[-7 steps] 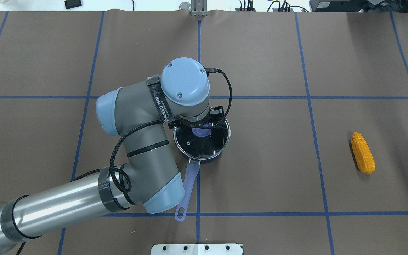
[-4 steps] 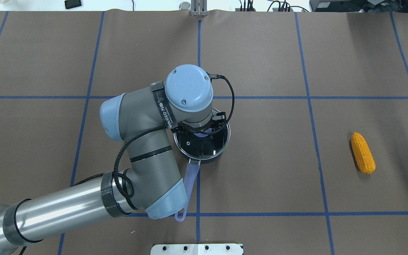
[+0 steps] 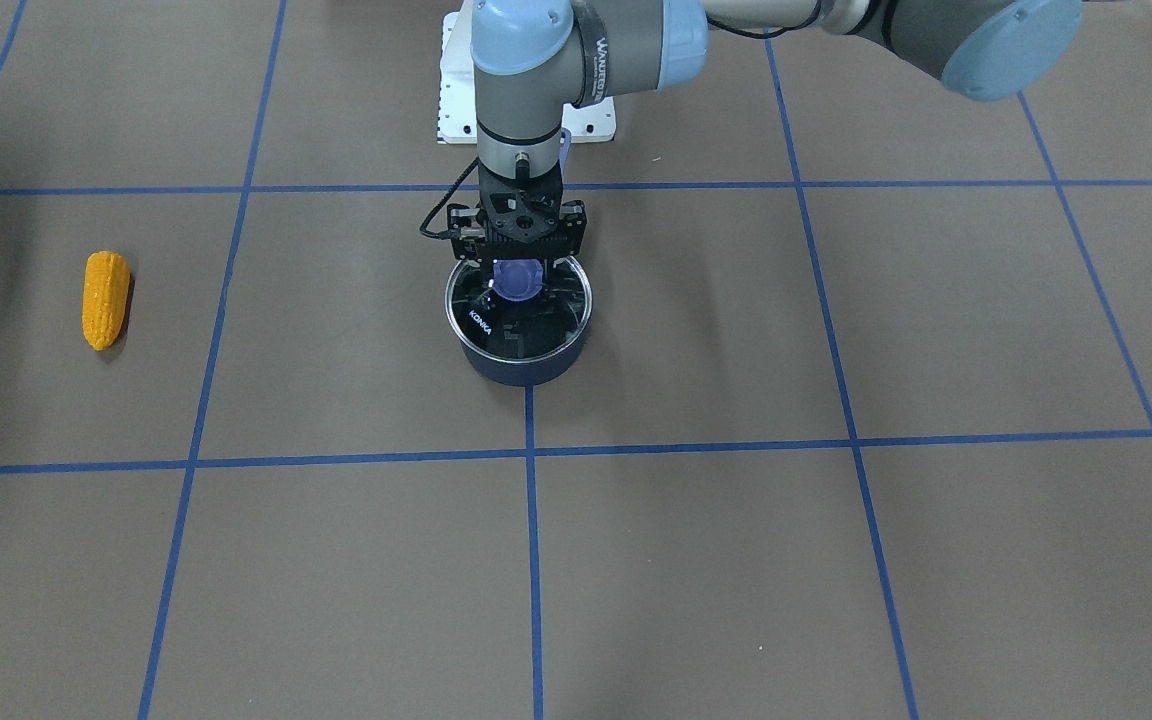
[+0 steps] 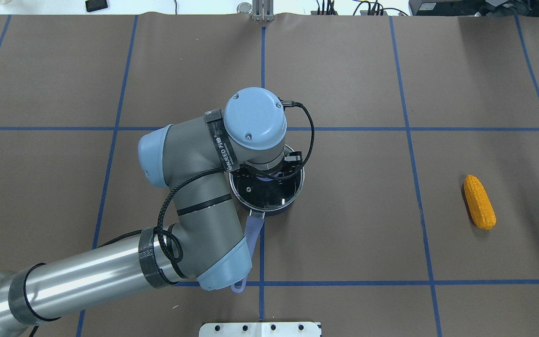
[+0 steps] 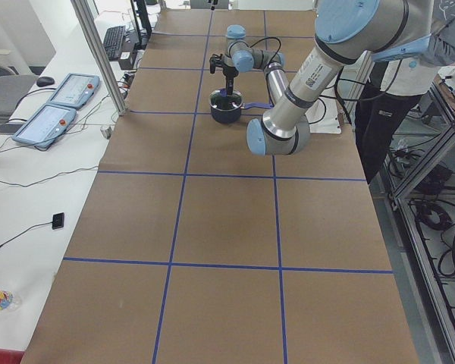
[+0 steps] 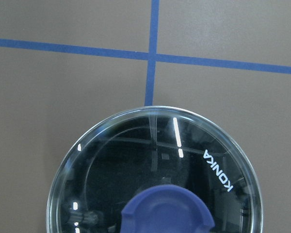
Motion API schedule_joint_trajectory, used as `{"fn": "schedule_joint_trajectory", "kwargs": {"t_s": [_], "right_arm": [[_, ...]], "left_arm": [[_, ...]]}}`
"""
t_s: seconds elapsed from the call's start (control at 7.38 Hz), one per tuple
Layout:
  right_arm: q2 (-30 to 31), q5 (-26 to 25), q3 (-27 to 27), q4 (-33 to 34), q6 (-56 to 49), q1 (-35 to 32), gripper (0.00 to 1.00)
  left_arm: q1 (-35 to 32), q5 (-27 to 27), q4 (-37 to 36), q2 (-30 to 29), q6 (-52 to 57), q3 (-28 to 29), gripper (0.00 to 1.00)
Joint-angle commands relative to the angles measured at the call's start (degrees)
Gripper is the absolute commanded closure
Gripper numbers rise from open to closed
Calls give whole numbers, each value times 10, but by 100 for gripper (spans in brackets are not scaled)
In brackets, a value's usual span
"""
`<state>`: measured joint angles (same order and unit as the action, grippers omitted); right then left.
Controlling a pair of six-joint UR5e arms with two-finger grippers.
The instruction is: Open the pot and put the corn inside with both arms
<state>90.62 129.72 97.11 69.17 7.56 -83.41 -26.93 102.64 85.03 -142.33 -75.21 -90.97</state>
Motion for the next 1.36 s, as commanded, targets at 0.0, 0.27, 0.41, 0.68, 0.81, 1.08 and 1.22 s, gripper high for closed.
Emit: {"fn": "schedule_joint_trajectory", "kwargs": {"t_s": [0.0,0.27,0.41,0.68,0.81,1.08,1.22], "right_arm": [[1,-3,0,0,0,1,0],[0,-3,-1,0,0,2,0],[0,-3,0,0,0,3,0],[0,-3,-1,0,1,3,0],[-1,-3,-1,0,1,4,0],[-1,-3,-1,0,1,4,0],[-2,-3,-1,0,1,4,0]], "left_arm": [[0,0,0,-1,4,1,26],[0,1,3,-1,4,4,35],[0,2,3,-2,4,3,53],[0,2,2,-1,5,-5,81],[-1,3,-1,0,9,-23,81],[-6,2,-20,3,10,-53,81],[-14,3,-59,7,29,-91,82]]}}
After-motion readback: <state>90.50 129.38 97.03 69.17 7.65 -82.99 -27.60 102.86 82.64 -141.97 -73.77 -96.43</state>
